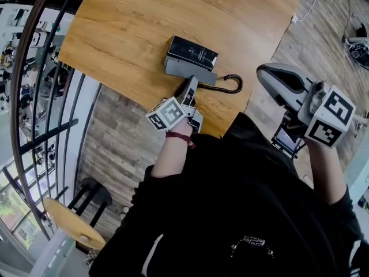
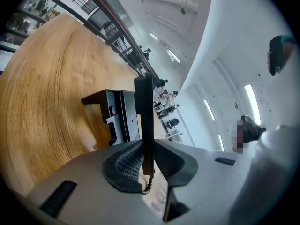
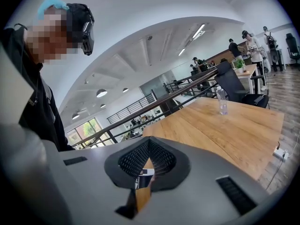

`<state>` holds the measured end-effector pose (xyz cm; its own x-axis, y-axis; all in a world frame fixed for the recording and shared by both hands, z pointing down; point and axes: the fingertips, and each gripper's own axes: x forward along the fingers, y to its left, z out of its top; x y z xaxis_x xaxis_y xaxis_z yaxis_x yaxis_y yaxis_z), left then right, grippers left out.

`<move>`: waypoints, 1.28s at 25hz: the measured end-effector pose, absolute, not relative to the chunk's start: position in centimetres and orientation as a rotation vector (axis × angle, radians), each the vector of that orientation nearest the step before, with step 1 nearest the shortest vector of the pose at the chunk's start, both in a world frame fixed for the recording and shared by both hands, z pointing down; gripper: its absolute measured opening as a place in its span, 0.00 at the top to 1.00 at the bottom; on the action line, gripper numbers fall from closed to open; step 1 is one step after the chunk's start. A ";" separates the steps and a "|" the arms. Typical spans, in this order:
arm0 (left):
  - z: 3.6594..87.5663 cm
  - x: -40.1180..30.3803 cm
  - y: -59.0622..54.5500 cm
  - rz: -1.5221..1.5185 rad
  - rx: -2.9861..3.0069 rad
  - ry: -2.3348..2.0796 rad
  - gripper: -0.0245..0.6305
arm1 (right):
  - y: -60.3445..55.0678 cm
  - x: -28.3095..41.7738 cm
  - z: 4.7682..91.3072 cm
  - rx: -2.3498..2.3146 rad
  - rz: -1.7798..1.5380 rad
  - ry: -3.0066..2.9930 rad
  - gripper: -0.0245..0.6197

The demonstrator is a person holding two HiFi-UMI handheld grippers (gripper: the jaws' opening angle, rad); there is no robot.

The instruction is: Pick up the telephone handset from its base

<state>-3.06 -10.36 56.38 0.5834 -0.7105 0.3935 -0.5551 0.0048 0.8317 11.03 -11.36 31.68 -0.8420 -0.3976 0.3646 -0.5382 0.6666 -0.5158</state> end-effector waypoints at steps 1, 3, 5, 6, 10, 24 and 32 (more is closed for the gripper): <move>55.9 -3.1 -10.3 -0.188 1.664 -1.072 0.85 | -11.4 10.9 31.6 0.747 0.928 -2.666 0.94; 54.8 -3.2 -10.1 -0.210 1.668 -1.074 0.85 | -11.4 10.5 31.2 0.717 0.922 -2.677 0.94; 53.7 -3.0 -9.8 -0.213 1.682 -1.079 0.85 | -11.3 10.3 30.9 0.681 0.912 -2.686 0.94; 53.2 -2.9 -9.7 -0.215 1.688 -1.084 0.85 | -11.3 10.1 30.7 0.664 0.908 -2.692 0.94; 50.7 -3.1 -9.1 -0.267 1.703 -1.102 0.85 | -11.3 9.5 30.0 0.600 0.890 -2.732 0.94; 38.6 -3.2 -4.2 -0.413 1.831 -1.084 0.85 | -9.5 7.9 25.3 0.393 0.799 -2.912 0.94; 34.8 -3.9 -2.7 -0.466 1.861 -1.099 0.85 | -9.4 5.7 24.7 0.296 0.784 -2.943 0.94</move>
